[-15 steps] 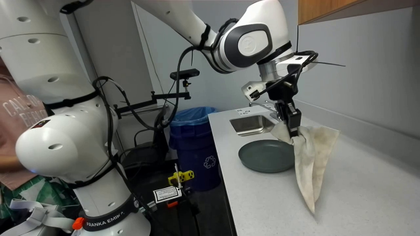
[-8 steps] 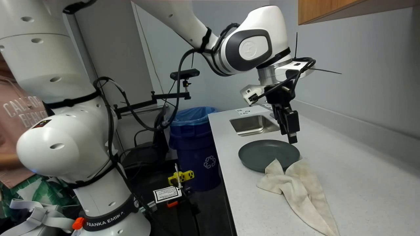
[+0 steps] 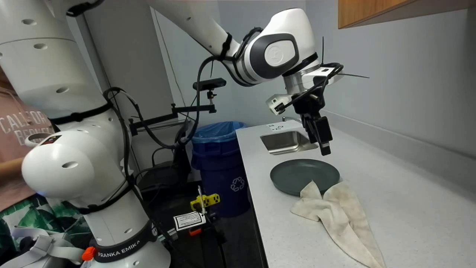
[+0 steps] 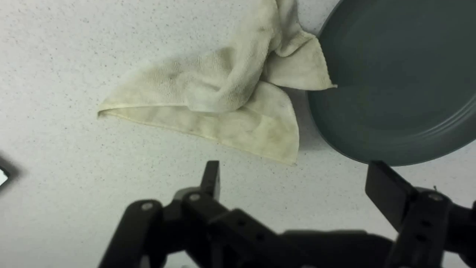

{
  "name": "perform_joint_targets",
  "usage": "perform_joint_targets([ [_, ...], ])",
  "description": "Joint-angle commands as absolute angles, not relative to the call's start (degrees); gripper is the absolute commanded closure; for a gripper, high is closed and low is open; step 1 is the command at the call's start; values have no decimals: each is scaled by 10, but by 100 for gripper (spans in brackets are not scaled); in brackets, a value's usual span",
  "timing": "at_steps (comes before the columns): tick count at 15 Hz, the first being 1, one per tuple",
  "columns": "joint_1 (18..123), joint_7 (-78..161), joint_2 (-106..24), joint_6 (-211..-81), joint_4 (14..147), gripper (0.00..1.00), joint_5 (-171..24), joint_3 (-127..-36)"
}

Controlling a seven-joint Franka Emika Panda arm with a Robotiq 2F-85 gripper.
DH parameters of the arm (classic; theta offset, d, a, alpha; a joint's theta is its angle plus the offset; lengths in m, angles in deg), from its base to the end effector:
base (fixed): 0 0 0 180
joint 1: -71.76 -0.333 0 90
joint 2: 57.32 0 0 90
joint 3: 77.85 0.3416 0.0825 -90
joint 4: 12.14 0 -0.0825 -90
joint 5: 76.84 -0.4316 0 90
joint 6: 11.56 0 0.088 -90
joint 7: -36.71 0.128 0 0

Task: Pick the cloth and move it to the right on the counter

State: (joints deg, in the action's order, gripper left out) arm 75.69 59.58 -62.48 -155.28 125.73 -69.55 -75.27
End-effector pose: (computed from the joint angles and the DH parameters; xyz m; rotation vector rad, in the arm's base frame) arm 0.5352 -0.0133 0.3397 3.0329 -0.5005 0.3159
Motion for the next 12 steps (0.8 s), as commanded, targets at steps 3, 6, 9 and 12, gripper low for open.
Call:
perform_joint_targets([
  [3, 742, 637, -712, -1587, 1313, 0, -654, -733],
  [6, 744, 626, -764, -1593, 1349, 0, -663, -722],
  [9, 752, 619, -748, -1580, 1333, 0, -670, -717],
  [12, 755, 617, -777, -1580, 1355, 0, -672, -714],
])
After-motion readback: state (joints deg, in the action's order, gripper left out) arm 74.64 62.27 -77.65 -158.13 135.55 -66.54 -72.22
